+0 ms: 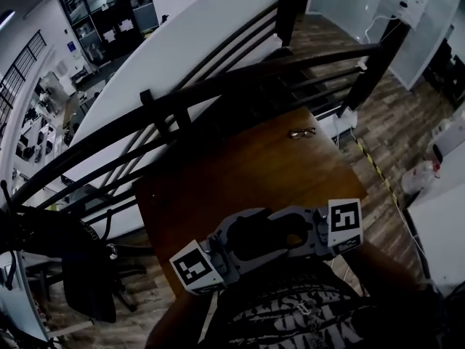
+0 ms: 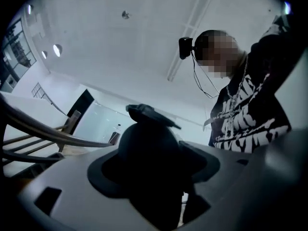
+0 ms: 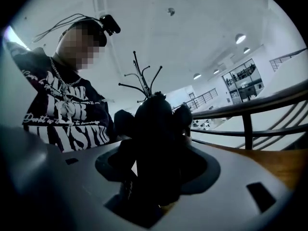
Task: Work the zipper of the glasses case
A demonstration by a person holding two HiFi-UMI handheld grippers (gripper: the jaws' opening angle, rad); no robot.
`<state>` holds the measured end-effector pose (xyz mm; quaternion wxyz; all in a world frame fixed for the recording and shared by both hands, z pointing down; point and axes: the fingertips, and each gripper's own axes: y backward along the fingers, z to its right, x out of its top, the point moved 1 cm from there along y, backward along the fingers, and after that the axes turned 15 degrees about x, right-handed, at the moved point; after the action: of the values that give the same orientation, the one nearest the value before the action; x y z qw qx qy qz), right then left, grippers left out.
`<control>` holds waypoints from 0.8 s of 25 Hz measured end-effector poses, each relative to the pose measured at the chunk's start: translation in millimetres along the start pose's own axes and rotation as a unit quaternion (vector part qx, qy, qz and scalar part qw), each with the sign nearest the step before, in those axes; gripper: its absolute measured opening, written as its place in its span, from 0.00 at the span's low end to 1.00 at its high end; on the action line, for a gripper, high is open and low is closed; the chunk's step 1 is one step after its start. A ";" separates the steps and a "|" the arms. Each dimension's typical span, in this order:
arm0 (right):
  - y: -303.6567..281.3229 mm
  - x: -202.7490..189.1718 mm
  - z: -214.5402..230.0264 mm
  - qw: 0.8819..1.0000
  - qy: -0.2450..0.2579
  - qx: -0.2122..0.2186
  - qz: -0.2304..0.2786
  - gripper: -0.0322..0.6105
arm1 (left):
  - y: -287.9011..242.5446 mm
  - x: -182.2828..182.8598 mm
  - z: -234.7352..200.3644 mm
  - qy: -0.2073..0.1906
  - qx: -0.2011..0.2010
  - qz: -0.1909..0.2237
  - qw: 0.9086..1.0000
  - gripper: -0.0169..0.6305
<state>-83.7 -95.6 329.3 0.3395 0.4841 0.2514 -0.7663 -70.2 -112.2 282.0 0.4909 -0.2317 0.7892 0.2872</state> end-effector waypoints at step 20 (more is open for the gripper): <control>30.0 62.2 -19.8 0.996 -0.075 0.034 0.019 0.40 | 13.4 -8.5 8.4 -0.371 0.033 -0.114 0.921 0.48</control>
<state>-68.2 -118.0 262.9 0.3553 0.4409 0.1896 -0.8021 -70.0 -96.0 289.8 0.7851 -0.1809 0.5280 0.2687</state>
